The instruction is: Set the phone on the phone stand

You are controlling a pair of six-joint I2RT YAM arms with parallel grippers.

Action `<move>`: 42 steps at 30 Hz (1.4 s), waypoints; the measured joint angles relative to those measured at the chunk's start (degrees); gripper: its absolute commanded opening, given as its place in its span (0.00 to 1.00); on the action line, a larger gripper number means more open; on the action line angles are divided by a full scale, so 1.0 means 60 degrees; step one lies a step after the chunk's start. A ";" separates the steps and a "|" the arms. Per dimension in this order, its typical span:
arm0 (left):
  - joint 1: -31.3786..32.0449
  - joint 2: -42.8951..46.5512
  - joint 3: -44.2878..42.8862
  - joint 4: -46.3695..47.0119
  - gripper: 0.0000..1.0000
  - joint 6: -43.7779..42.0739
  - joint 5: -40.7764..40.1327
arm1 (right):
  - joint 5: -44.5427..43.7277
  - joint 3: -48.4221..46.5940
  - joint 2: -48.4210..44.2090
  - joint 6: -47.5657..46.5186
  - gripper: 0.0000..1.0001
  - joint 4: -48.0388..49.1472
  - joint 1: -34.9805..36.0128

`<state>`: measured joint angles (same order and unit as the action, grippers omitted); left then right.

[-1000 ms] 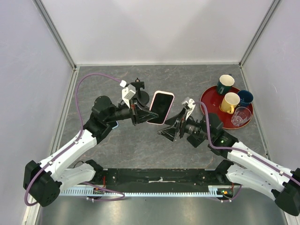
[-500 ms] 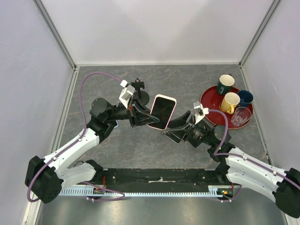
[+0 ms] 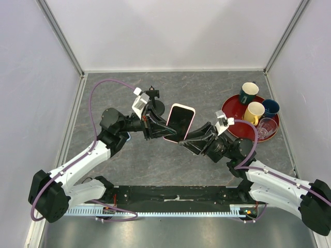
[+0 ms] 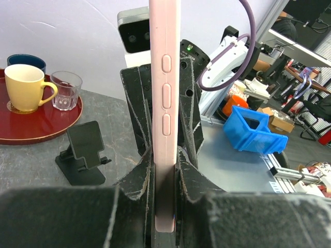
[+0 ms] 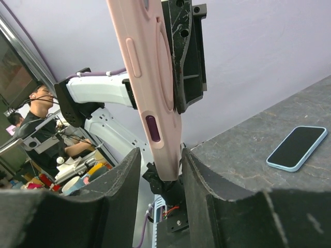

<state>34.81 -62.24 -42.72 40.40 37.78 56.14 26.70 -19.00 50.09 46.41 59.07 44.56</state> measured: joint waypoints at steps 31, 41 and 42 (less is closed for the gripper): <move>0.0659 0.0157 -0.0361 -0.2109 0.59 -0.0627 -0.0998 | -0.0718 -0.0433 -0.0302 -0.1341 0.00 -0.2102 0.0444; 0.0721 0.0127 -0.0845 -0.2670 0.64 -0.1045 -0.0463 | -0.0102 -0.0433 -0.1038 -0.2335 0.00 -0.4266 0.0452; 0.0721 0.0113 -0.0871 -0.2714 0.61 -0.1064 -0.0430 | -0.0015 -0.0433 -0.1016 -0.2368 0.00 -0.4324 0.0455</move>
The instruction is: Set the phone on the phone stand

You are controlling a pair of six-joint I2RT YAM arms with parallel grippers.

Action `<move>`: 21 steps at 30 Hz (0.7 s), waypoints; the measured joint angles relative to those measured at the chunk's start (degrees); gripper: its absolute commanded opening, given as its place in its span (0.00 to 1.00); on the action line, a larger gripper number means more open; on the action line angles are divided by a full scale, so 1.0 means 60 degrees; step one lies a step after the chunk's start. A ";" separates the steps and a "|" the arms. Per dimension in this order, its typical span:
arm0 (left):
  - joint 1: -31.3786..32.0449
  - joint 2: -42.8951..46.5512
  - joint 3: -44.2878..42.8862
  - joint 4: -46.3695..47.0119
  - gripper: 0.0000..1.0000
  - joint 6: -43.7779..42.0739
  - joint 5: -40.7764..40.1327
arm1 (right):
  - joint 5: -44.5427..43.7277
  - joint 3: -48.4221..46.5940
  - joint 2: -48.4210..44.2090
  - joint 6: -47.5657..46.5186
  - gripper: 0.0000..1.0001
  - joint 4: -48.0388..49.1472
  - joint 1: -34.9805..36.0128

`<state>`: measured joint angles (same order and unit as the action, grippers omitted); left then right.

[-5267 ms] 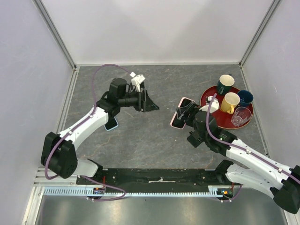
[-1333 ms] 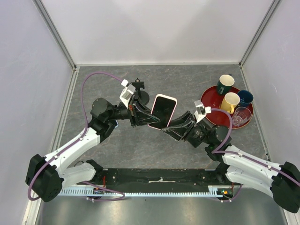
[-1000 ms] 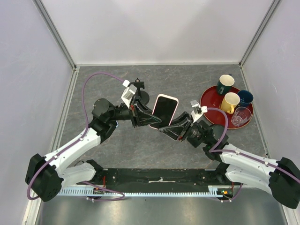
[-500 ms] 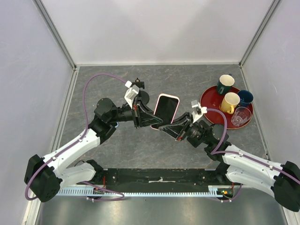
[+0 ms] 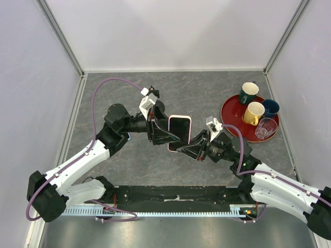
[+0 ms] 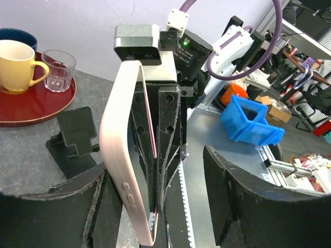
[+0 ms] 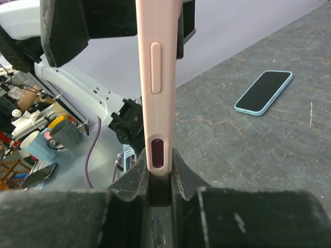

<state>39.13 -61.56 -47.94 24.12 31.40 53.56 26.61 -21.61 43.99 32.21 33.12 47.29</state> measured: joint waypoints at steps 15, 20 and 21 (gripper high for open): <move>-0.0120 -0.0098 -0.0044 -0.0510 0.52 -0.0357 -0.0084 | 0.0612 -0.0018 0.0364 -0.0557 0.00 -0.0481 0.0022; -0.0200 -0.0098 -0.0051 -0.0510 0.46 -0.0357 -0.0124 | 0.0579 -0.0018 0.0386 -0.0747 0.00 -0.0838 0.0022; -0.0200 -0.0098 -0.0055 -0.0510 0.42 -0.0357 -0.0127 | 0.0579 -0.0018 0.0408 -0.0787 0.00 -0.0878 0.0022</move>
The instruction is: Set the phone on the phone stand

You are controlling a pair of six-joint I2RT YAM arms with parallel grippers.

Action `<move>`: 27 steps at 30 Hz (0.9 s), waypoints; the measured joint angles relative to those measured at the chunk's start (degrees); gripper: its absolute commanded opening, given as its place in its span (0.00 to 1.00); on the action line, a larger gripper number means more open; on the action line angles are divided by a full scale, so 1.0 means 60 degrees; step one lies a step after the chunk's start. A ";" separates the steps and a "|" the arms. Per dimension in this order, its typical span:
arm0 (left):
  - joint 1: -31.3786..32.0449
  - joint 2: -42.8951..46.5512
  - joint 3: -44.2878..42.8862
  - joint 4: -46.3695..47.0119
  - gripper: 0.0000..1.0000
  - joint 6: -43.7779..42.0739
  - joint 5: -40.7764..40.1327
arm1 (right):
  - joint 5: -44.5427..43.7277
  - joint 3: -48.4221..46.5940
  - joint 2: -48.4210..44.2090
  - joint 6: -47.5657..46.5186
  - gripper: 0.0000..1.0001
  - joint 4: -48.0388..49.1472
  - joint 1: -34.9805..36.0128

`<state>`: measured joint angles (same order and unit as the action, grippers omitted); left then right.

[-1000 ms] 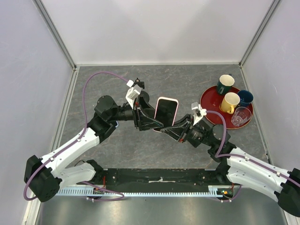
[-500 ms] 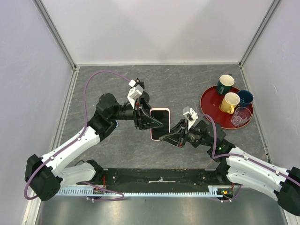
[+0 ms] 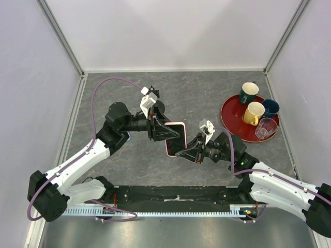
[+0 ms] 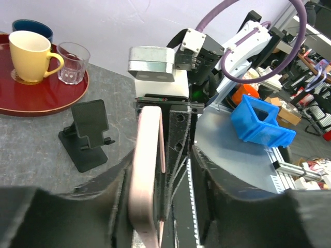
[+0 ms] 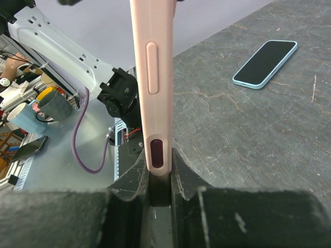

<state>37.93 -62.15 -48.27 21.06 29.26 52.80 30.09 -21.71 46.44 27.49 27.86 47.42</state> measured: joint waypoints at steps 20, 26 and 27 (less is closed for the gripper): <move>-0.0051 -0.0120 -0.0157 -0.0641 0.02 -0.0441 -0.0499 | -0.0597 -0.0652 0.0637 0.0266 0.78 -0.0419 0.0080; -0.0051 0.0798 -0.0153 -0.1810 0.02 -0.1038 -0.2550 | -0.2331 -0.1606 0.0707 0.0550 0.91 -0.2943 0.0080; -0.0051 0.0994 -0.0153 -0.2036 0.02 -0.1177 -0.3049 | -0.2641 -0.1665 0.0688 0.0674 0.92 -0.3366 0.0080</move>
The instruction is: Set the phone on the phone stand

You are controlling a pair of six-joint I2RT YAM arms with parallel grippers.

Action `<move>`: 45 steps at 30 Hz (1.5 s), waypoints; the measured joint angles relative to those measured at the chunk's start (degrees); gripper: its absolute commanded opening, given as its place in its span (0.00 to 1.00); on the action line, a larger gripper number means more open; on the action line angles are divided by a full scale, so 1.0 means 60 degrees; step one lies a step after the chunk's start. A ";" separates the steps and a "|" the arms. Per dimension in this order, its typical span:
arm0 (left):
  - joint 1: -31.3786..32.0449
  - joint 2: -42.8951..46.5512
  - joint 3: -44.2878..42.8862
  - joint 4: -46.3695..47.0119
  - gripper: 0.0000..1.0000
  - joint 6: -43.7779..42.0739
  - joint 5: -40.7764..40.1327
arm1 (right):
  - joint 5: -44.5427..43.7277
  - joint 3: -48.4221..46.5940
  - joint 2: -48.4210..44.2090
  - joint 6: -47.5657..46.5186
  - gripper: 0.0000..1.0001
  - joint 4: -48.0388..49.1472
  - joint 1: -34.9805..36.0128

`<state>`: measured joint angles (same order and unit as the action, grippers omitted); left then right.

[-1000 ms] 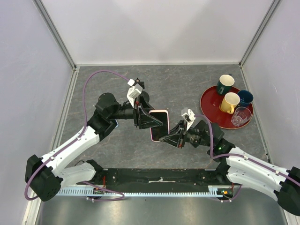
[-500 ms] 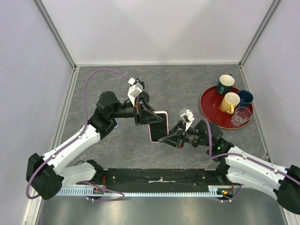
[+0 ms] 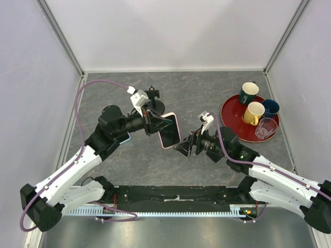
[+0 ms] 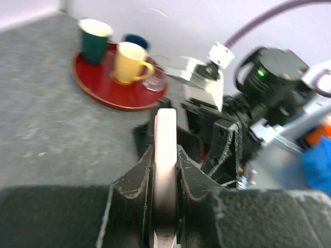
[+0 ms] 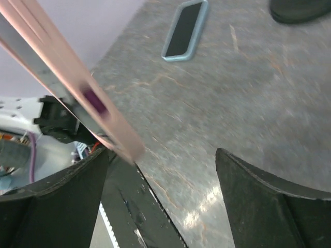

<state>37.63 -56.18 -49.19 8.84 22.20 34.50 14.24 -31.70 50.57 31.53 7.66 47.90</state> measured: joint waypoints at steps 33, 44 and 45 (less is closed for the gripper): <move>-0.0157 0.0084 -0.1818 -0.2983 0.02 -0.1665 -1.0047 | -0.5719 -0.5173 0.8149 -0.1086 0.77 0.2823 -0.0168; -0.1217 -0.0189 -0.1282 -0.2459 0.02 -0.2069 -0.9766 | -0.5504 -0.5635 0.9333 -0.2080 0.58 0.4503 -0.0255; -0.1512 -0.0189 -0.1235 -0.2499 0.02 -0.1905 -0.9566 | -0.5450 -0.5741 0.9402 -0.2138 0.54 0.4503 -0.0273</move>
<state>28.56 -57.32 -56.60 -6.15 10.76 -22.90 -18.46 -66.15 106.98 18.70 34.68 46.26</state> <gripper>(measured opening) 0.204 0.635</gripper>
